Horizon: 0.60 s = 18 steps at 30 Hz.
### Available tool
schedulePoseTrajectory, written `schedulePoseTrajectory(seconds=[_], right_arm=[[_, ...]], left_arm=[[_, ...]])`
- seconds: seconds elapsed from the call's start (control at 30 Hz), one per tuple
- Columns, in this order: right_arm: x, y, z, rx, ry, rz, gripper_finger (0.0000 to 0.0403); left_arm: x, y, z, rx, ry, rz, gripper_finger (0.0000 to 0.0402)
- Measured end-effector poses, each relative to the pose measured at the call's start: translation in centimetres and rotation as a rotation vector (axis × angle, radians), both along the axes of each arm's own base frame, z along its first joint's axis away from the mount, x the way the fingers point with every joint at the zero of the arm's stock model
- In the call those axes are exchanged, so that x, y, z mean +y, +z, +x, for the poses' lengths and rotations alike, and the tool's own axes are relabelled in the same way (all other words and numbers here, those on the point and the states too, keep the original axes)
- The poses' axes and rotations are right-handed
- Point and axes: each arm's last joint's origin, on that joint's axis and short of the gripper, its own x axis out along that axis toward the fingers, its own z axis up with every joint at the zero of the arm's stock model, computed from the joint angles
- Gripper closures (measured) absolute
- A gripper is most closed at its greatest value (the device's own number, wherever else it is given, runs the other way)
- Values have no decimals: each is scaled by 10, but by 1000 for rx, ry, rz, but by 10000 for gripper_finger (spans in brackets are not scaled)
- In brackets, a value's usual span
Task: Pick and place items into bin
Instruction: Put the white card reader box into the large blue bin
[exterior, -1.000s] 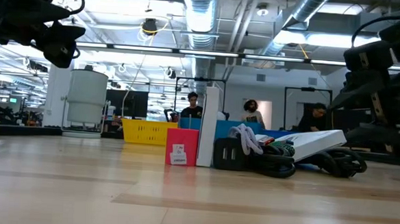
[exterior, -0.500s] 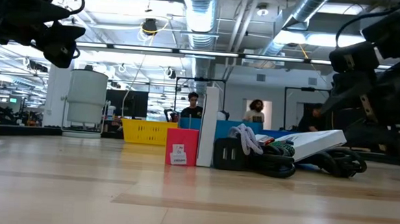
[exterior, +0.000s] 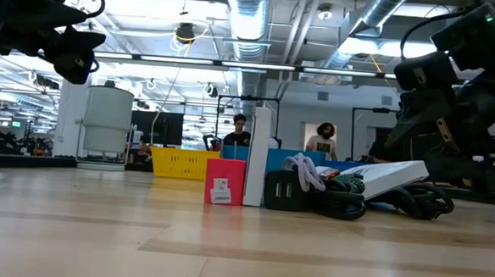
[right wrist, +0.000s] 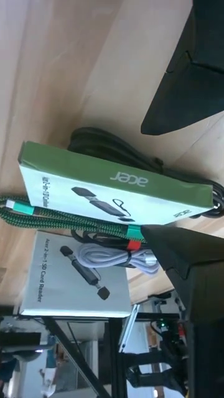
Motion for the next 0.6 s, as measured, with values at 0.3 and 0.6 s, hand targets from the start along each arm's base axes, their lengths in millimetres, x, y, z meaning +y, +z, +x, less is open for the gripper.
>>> schedulePoseTrajectory(seconds=[0.3, 0.6], right_arm=[[2, 0, 10, 26, 7, 2, 159], [3, 5, 16, 11, 8, 4, 159]], left_arm=[[0, 0, 0, 0, 0, 0, 242], [0, 0, 0, 0, 0, 0, 242]])
